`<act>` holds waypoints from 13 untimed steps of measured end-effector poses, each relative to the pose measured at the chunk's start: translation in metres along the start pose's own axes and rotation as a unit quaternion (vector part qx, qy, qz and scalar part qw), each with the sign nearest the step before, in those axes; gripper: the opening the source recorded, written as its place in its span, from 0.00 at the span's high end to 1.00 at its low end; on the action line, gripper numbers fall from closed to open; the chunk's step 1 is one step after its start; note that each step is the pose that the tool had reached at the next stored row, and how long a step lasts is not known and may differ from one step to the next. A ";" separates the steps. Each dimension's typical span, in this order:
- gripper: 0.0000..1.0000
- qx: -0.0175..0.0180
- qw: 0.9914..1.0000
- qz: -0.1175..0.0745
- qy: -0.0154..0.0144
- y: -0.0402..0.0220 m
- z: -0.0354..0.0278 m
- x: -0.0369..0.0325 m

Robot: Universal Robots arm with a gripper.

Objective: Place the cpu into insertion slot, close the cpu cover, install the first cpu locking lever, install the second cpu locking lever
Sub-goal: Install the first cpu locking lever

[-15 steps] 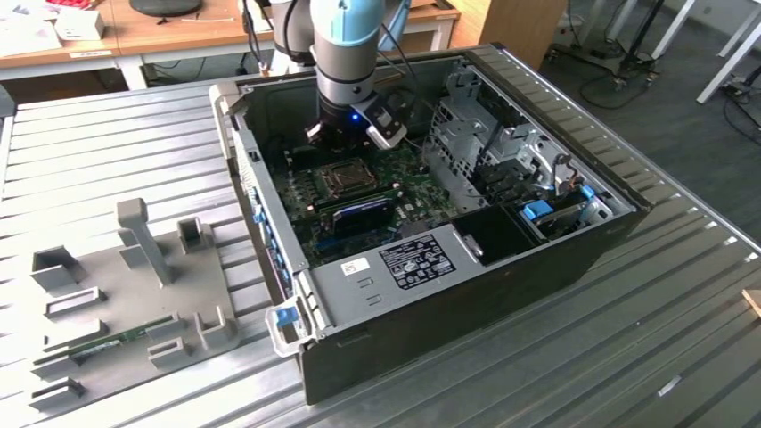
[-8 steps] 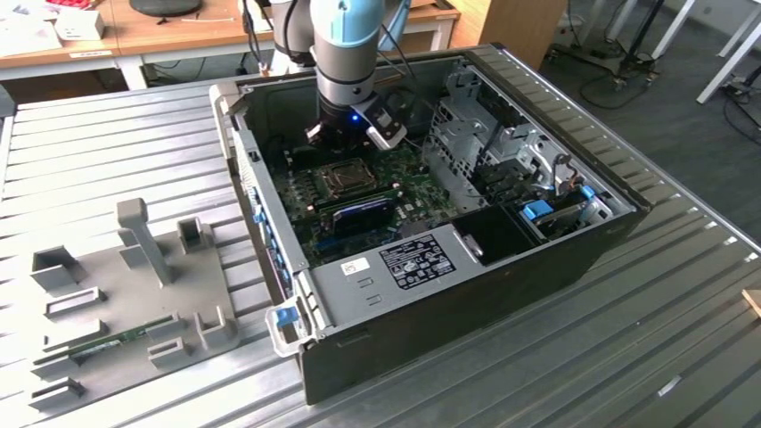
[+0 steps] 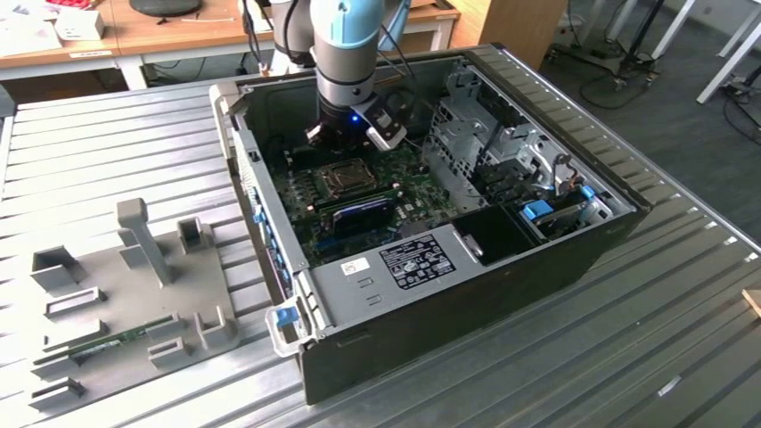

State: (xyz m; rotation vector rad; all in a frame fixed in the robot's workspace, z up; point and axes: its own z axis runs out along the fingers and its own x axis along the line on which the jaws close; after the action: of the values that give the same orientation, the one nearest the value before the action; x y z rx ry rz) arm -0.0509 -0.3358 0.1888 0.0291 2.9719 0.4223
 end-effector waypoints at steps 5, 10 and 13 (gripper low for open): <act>0.89 0.000 1.000 0.000 0.000 -0.0004 0.0010 0.0002; 0.89 0.000 1.000 0.000 0.000 -0.0003 0.0012 0.0002; 0.89 0.000 1.000 0.000 0.000 -0.0003 0.0012 0.0002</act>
State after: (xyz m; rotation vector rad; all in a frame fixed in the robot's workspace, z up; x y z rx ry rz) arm -0.0509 -0.3358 0.1875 0.0291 2.9719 0.4222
